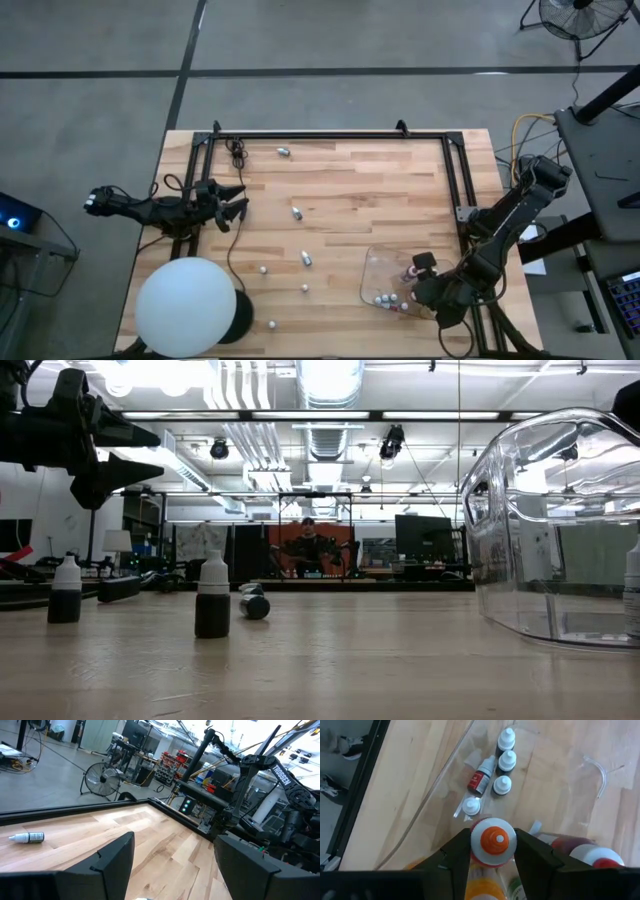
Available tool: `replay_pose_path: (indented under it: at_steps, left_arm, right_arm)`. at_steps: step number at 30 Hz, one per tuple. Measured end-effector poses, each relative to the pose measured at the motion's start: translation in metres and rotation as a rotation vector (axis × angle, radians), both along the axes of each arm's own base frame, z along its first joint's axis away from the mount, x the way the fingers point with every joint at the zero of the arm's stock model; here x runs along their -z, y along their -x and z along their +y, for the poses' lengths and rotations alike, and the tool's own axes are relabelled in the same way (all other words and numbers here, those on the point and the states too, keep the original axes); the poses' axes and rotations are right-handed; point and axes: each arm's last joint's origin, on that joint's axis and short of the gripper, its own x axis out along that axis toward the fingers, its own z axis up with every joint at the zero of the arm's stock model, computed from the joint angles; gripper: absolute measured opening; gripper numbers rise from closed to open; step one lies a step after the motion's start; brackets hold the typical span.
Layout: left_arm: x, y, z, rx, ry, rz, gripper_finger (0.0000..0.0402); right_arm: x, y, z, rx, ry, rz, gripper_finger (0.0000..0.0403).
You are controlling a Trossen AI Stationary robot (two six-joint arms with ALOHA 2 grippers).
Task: Pick & Place food coloring
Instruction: Put the orange food color into the transparent bin, then put the black food color into the transparent bin
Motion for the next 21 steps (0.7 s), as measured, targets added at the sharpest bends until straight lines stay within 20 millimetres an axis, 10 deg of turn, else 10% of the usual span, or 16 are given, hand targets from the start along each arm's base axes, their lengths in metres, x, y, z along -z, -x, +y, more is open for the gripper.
replay_pose_path:
  at_steps: [21]
  left_arm:
    - [0.000,0.000,0.000,0.000,0.000,0.000,0.0245]
  right_arm:
    - [-0.042,-0.007,0.005,0.004,0.024,-0.089,0.0182]
